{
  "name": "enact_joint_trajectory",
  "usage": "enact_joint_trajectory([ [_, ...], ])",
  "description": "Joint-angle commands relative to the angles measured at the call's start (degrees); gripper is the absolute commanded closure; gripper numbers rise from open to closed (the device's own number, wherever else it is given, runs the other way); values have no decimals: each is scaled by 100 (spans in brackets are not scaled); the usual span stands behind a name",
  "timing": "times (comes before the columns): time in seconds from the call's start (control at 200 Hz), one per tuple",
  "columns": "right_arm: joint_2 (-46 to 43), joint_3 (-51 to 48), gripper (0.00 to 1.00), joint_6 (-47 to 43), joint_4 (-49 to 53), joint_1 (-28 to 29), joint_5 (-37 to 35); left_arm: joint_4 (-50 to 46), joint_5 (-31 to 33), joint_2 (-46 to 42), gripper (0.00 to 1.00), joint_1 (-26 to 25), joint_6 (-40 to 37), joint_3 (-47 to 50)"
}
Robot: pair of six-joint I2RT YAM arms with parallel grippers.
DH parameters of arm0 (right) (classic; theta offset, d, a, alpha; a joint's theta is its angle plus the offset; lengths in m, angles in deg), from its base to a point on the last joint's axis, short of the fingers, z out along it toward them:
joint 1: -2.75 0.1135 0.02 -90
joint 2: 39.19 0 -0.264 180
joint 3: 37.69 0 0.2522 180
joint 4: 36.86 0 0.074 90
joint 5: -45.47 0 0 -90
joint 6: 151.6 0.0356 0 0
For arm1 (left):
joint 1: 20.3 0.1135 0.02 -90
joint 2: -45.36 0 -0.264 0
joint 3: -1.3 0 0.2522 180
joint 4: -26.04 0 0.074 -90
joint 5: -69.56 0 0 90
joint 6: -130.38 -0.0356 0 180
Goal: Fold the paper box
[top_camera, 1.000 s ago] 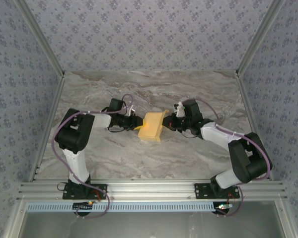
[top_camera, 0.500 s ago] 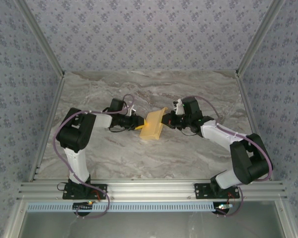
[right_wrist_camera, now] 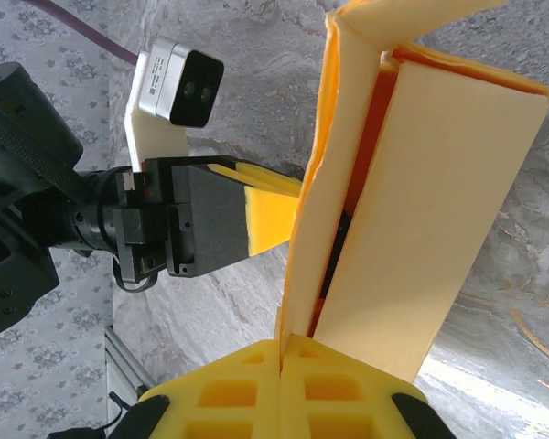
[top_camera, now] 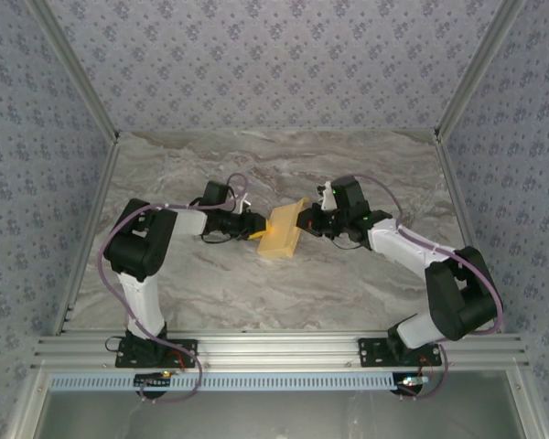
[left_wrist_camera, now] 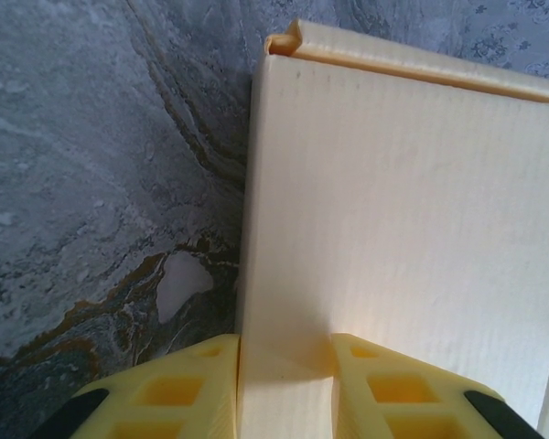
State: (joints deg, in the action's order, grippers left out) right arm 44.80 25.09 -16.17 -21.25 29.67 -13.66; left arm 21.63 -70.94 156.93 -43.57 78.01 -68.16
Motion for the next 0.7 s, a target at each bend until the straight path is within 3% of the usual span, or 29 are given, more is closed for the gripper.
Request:
enact_joint_trajectory([
  [0.0, 12, 152, 94, -140, -57, 156, -64, -490, 222, 181, 72, -208, -168, -45],
  [0.695, 493, 374, 94, -303, 521, 287, -679, -678, 347, 37, 67, -213, -243, -167],
])
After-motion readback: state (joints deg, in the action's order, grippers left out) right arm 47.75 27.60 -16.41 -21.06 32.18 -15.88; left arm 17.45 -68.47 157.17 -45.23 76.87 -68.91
